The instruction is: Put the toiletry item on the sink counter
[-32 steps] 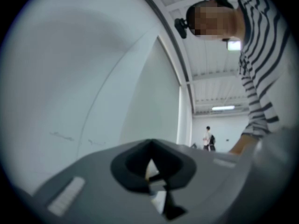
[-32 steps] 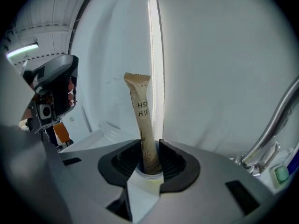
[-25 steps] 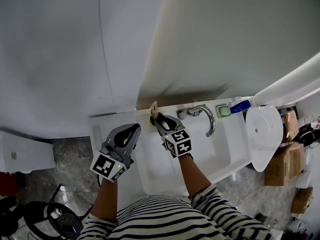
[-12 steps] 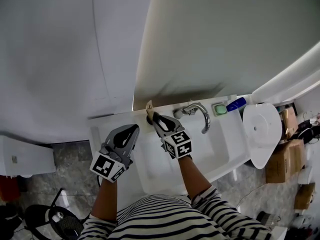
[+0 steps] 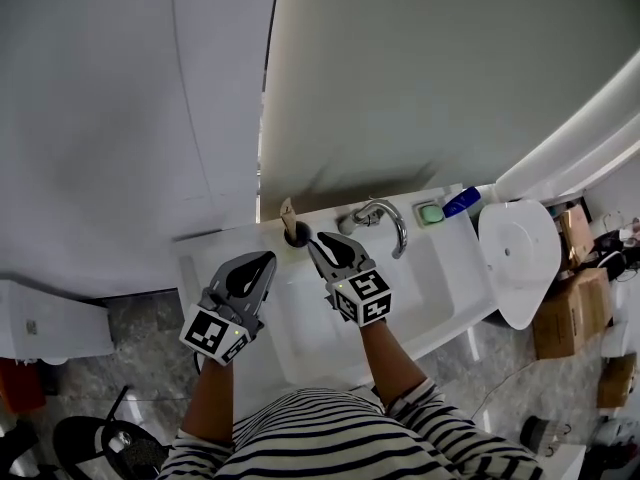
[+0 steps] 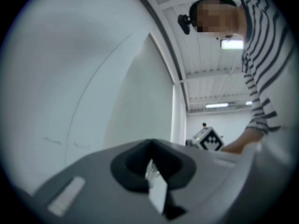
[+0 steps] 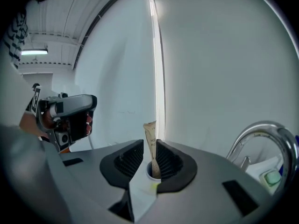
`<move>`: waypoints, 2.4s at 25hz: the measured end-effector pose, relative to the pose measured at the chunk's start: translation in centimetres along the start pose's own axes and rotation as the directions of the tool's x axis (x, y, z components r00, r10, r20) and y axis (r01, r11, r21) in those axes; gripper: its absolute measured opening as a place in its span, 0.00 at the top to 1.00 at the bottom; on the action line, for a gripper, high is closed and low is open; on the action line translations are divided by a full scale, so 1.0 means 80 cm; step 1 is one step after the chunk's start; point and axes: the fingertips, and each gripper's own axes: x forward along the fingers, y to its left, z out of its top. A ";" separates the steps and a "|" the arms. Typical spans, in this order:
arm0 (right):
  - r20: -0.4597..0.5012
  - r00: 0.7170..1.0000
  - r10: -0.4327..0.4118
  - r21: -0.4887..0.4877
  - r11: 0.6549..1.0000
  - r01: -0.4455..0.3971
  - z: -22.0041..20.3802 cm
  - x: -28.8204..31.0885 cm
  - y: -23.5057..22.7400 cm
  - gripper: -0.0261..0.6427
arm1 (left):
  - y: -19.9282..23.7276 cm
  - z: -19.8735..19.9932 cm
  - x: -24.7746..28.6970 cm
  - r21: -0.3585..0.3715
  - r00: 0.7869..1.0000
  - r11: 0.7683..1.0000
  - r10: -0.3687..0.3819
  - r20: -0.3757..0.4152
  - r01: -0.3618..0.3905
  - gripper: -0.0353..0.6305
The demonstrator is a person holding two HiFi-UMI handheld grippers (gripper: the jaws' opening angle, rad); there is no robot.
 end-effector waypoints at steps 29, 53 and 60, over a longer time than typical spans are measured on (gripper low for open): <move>0.249 0.965 -0.088 -0.008 0.996 0.093 0.044 -0.202 0.074 0.95 | -0.119 -0.017 -0.010 -0.018 0.974 0.978 -0.209 -0.086 0.208 0.94; 0.249 0.967 -0.061 -0.013 0.998 0.066 0.043 -0.245 0.116 0.95 | -0.173 -0.020 -0.016 -0.052 0.951 0.954 -0.298 -0.086 0.295 0.94; 0.250 0.967 -0.038 -0.025 0.999 0.046 0.048 -0.239 0.118 0.95 | -0.170 -0.020 -0.015 -0.054 0.956 0.958 -0.286 -0.071 0.283 0.94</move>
